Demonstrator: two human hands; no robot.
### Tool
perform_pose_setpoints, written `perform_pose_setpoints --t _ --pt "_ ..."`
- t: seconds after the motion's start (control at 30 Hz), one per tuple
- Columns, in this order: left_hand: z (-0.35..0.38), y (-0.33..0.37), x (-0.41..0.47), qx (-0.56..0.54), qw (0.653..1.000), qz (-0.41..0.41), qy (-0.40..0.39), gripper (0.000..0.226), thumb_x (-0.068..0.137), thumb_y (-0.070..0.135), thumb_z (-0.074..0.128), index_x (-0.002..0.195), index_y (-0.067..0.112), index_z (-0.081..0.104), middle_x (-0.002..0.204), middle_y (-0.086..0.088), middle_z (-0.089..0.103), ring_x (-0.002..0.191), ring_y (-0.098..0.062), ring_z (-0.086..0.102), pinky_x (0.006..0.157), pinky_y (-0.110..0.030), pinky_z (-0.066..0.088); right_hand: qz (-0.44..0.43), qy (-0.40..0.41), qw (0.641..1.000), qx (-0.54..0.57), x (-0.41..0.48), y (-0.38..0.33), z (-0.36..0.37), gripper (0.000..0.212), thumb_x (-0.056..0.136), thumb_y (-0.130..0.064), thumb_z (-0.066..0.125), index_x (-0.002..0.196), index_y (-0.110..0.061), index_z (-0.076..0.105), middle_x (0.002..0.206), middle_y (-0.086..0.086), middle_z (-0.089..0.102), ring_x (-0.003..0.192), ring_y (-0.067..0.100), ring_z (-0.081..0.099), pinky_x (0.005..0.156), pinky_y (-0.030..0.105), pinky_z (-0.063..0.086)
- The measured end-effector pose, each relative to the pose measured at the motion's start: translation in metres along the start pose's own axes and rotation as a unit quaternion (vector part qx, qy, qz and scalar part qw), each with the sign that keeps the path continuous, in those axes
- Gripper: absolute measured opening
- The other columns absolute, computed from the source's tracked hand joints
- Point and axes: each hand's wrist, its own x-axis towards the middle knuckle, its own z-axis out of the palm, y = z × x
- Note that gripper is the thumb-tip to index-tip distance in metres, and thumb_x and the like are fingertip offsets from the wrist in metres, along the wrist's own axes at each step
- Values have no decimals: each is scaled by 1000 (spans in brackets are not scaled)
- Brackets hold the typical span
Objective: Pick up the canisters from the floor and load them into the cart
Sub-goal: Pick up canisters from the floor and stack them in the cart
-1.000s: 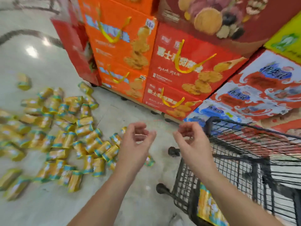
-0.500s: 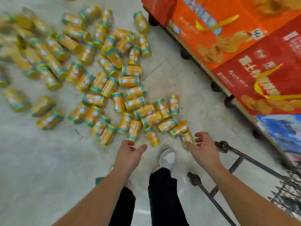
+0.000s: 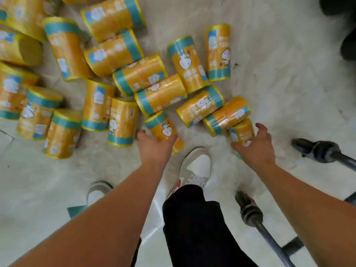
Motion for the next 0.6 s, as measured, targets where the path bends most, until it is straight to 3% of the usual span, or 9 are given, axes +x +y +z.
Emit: perform_pose_setpoints --t 0.1,0.23,0.43,0.6 --pt "17 -5 17 -9 999 1 32 87 69 36 84 136 9 35 121 -6 56 110 -27 58 94 -41 49 -5 10 1000 -2 17 9 18 90 73 -29 81 146 -22 29 138 13 44 120 40 51 95 45 45" --pt "29 -4 28 -18 998 -5 59 70 69 29 85 121 9 43 103 -1 54 90 -23 56 85 -38 51 4 38 999 8 30 14 25 78 76 -26 78 140 -25 33 133 11 47 114 39 54 89 45 48" --pt "32 -4 28 -52 997 -19 62 66 70 25 83 119 12 42 103 -3 53 93 -27 59 88 -47 54 5 34 999 10 26 17 23 73 79 -26 77 137 -28 32 132 8 44 114 37 54 84 48 51" --pt "7 -4 -12 -50 998 15 41 60 66 22 83 109 19 42 91 4 56 89 -25 62 83 -42 54 12 57 998 33 -18 7 4 73 78 -30 76 137 -31 31 130 7 44 111 36 55 83 48 52"
